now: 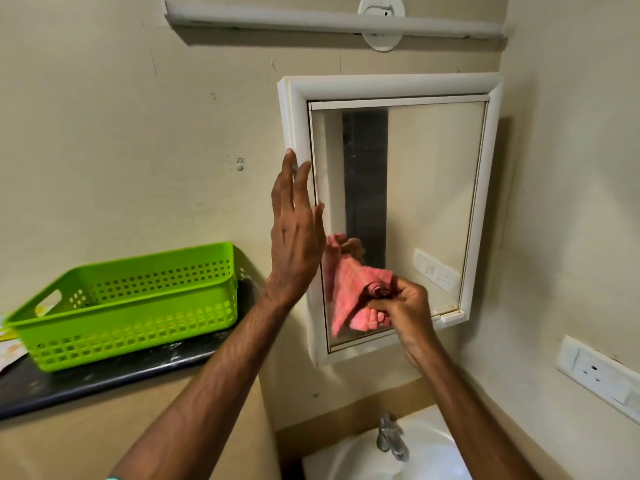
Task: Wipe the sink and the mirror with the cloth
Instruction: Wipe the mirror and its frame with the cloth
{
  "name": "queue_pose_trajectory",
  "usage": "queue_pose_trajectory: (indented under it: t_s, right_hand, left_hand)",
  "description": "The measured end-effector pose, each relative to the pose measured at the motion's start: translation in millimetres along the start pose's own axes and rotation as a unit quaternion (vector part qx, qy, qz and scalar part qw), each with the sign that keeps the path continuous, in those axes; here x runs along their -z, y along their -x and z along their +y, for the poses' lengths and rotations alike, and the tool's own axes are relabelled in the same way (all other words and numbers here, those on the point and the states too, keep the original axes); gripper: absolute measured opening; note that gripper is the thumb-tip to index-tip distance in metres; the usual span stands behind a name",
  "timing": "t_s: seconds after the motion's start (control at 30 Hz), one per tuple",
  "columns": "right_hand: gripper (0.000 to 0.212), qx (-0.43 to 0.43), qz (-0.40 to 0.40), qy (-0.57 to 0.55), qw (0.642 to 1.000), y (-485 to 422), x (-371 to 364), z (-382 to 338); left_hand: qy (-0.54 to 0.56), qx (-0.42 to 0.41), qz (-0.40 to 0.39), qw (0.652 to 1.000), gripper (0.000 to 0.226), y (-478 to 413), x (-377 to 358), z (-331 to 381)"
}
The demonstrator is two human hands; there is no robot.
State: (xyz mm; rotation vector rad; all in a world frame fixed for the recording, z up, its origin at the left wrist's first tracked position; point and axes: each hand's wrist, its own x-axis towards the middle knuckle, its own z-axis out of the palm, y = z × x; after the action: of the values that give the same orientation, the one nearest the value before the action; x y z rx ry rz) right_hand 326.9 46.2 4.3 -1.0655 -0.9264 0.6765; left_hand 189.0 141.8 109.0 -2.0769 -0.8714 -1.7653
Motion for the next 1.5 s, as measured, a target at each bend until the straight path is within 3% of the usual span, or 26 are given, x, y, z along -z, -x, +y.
queue_pose_trajectory:
  t_s: [0.07, 0.17, 0.23, 0.33, 0.43, 0.53, 0.67, 0.8, 0.93, 1.13, 1.2, 1.3, 1.5]
  right_hand:
    - [0.037, -0.024, 0.018, -0.104, 0.994, -2.9, 7.2, 1.6]
    - [0.034, -0.091, -0.014, -0.306, 0.947, -10.3, 15.1, 1.9]
    - [0.032, -0.118, -0.026, -0.348, 0.929, -10.3, 15.3, -2.3]
    - [0.026, -0.065, 0.012, -0.206, 0.976, -10.4, 10.0, -15.5]
    - [0.032, 0.09, 0.034, -0.025, 0.995, -17.6, 3.1, -47.5]
    - [0.042, 0.289, -0.022, 0.176, 0.941, -29.8, -5.3, -81.8]
    - [0.049, 0.426, -0.01, 0.354, 0.832, -52.5, -20.3, -100.1]
    - [0.048, 0.443, -0.043, 0.434, 0.784, -51.6, -41.4, -69.3]
    - [0.037, 0.418, -0.034, 0.441, 0.794, -36.4, -40.4, -26.7]
    - [0.013, 0.365, -0.039, 0.484, 0.794, -12.3, -23.4, 34.9]
    - [0.012, 0.357, -0.038, 0.484, 0.798, -7.2, -18.2, 55.8]
    - [0.021, 0.346, -0.073, 0.489, 0.797, -5.7, -11.7, 83.7]
    - [0.027, 0.419, -0.098, 0.538, 0.725, -3.6, 0.9, 105.8]
  left_hand:
    - [-0.003, 0.003, 0.004, 1.0, 0.061, 0.7, -1.4, -1.4]
    - [0.005, 0.012, 0.003, 1.0, 0.062, 1.9, -1.0, -1.6]
    - [0.012, 0.024, -0.001, 1.0, 0.066, 1.8, 0.4, -0.7]
    - [0.023, 0.041, -0.009, 0.999, 0.07, 2.9, 1.1, -5.4]
    - [0.034, 0.024, -0.017, 0.999, 0.067, 4.4, 2.6, -13.8]
    - [0.066, 0.005, -0.021, 0.998, 0.063, 4.3, 8.0, -20.3]
    - [0.194, 0.046, -0.027, 0.98, 0.062, 0.3, 21.2, -21.6]
    - [0.214, 0.092, -0.013, 0.972, 0.063, -3.8, 30.5, -16.2]
    - [0.217, 0.088, -0.033, 0.972, 0.063, 9.6, 23.8, -9.2]
    - [0.172, 0.084, -0.063, 0.98, 0.087, 42.4, 9.9, 2.1]
    - [0.152, 0.088, -0.076, 0.981, 0.096, 49.0, 6.1, 1.7]
    - [0.134, 0.091, -0.08, 0.984, 0.091, 55.1, 2.7, 2.7]
    - [0.081, 0.074, -0.093, 0.99, 0.073, 65.1, 3.4, 10.1]
